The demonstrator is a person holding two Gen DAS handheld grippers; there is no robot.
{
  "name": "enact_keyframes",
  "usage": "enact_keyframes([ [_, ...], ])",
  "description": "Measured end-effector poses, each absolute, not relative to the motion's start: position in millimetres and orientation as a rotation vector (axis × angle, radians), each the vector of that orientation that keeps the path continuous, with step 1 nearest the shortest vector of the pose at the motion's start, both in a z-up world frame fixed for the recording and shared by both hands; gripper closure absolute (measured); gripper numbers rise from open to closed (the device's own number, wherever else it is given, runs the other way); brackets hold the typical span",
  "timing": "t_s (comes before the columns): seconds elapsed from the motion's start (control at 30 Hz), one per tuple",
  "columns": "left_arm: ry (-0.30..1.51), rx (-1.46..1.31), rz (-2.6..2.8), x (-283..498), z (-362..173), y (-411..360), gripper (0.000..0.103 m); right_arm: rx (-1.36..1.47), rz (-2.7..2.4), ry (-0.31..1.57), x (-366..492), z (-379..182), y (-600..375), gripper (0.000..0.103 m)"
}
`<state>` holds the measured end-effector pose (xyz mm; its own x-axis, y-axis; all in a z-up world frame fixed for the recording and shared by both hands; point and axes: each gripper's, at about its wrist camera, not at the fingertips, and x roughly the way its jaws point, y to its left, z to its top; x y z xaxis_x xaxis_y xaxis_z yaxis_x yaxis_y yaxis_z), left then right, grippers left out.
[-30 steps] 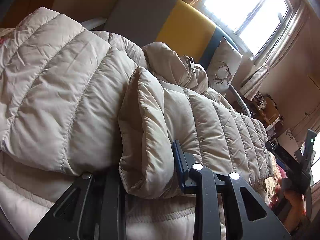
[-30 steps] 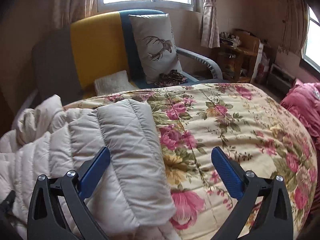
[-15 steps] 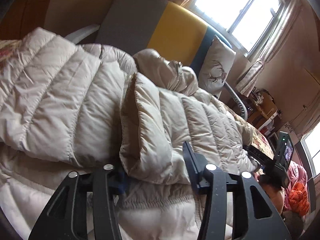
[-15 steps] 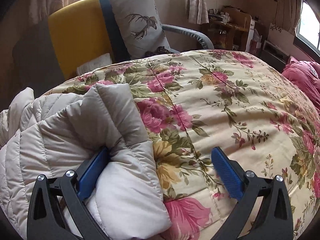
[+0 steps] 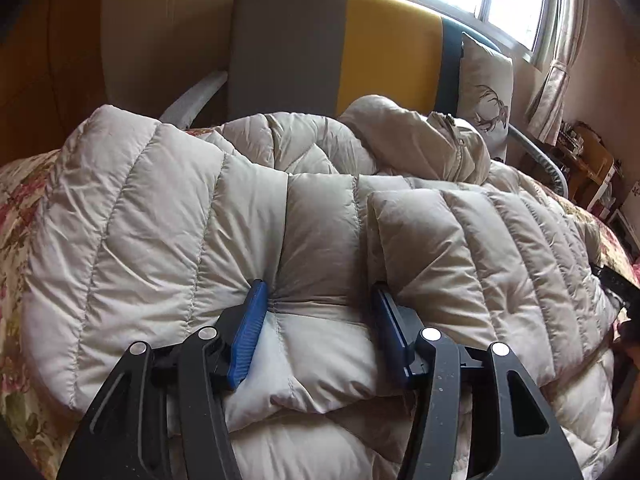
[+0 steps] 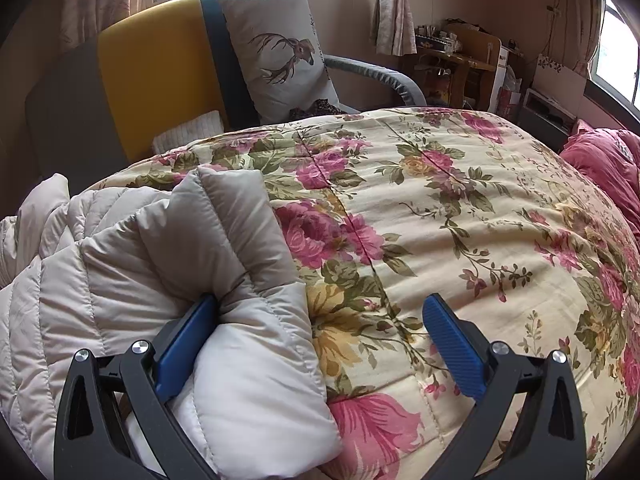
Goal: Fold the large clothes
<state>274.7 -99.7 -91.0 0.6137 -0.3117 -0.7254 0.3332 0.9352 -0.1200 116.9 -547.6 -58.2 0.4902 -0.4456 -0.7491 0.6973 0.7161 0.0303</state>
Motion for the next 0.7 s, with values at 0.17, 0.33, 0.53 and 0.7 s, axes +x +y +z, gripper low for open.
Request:
enact_keyframes([
  [0.17,0.841,0.038,-0.367,278,-86,-103,0.046,0.362,-0.706,0.799,118,-58,-549,0.002],
  [0.33,0.821,-0.02,-0.426,244,-46,-82,0.02,0.519,-0.592,0.874,120,-59,-575,0.002],
  [0.53,0.745,-0.167,-0.437,205,-9,-13,0.011,0.578,-0.463,0.791,80,-6,-576,0.002],
  [0.7,0.742,-0.207,-0.4,178,-7,39,0.011,0.599,-0.256,0.808,30,6,-561,0.004],
])
